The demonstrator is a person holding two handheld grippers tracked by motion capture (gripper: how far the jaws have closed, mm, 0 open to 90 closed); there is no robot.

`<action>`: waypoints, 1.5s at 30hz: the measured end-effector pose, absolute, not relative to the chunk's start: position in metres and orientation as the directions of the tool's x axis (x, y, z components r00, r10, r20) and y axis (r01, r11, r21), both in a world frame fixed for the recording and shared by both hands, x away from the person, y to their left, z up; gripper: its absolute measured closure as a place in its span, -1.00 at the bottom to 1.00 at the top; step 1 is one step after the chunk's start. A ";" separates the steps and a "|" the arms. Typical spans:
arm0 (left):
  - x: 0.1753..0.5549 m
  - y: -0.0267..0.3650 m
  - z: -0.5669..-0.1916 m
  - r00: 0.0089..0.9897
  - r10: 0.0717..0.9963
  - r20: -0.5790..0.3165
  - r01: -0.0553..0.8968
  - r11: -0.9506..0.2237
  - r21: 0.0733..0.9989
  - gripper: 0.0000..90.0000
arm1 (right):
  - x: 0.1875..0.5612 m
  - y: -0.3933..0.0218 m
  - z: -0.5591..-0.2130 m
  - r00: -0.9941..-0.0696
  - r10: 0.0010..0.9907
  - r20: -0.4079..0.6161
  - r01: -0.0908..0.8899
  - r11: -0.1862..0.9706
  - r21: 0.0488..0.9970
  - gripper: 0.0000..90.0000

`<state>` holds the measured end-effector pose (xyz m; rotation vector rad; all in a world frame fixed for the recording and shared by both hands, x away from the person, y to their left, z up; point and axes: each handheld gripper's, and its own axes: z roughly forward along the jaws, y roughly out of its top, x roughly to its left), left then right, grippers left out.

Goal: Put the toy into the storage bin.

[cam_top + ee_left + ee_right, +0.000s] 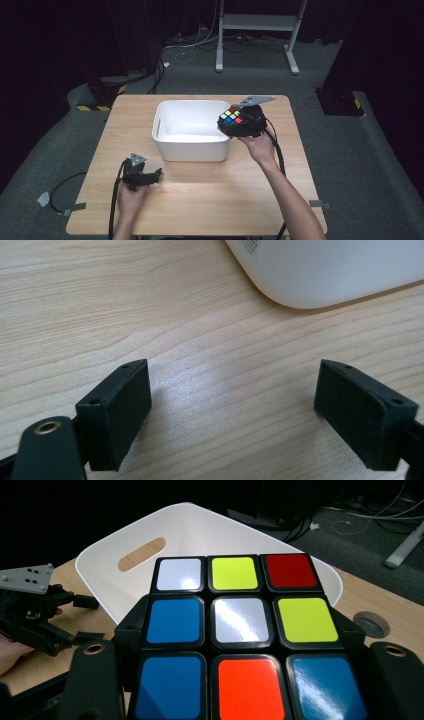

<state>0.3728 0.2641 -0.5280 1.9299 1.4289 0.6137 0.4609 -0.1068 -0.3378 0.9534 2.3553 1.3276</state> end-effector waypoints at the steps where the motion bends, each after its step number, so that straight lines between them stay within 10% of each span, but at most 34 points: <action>1: 0.373 0.264 -0.528 0.296 0.955 -0.010 0.650 -0.194 0.735 -0.66 | 0.463 -0.104 -0.337 -0.748 0.659 0.081 0.411 0.364 0.836 -0.26; 45: 0.373 0.264 -0.528 0.296 0.955 -0.010 0.651 -0.194 0.734 -0.66 | 0.507 -0.037 -0.333 -0.768 0.633 0.090 0.429 0.406 0.807 -0.26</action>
